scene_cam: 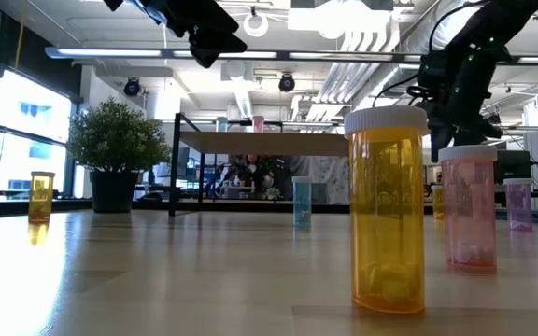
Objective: Pick and place medicine bottles onto shelf by color
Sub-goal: Put the top right orange pill bottle on the shelf
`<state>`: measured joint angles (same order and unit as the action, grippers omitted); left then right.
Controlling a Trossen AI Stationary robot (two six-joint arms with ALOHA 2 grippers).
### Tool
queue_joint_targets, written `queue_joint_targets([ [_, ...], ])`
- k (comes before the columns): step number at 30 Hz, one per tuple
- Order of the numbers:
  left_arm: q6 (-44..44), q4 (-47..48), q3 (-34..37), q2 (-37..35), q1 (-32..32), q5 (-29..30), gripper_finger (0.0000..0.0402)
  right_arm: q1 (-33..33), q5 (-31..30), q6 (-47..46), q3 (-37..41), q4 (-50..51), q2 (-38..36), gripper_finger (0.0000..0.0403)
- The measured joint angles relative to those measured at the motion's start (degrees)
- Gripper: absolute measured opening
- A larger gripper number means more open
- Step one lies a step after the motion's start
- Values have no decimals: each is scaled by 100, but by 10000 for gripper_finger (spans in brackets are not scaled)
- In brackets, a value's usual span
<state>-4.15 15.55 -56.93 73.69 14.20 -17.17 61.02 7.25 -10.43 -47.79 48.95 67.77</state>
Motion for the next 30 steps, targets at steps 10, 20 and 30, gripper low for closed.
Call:
queue_joint_targets([
  [10, 82, 4, 0, 0, 2, 0, 184, -195, -397, -1123, 0, -13, 6, 197],
  [20, -238, 9, 0, 0, 1, 0, 184, -422, -393, -1681, -2, 4, 334, 197],
  [30, -358, 55, 0, 0, 0, 0, 184, -569, -507, -2095, -2, -80, 711, 197],
])
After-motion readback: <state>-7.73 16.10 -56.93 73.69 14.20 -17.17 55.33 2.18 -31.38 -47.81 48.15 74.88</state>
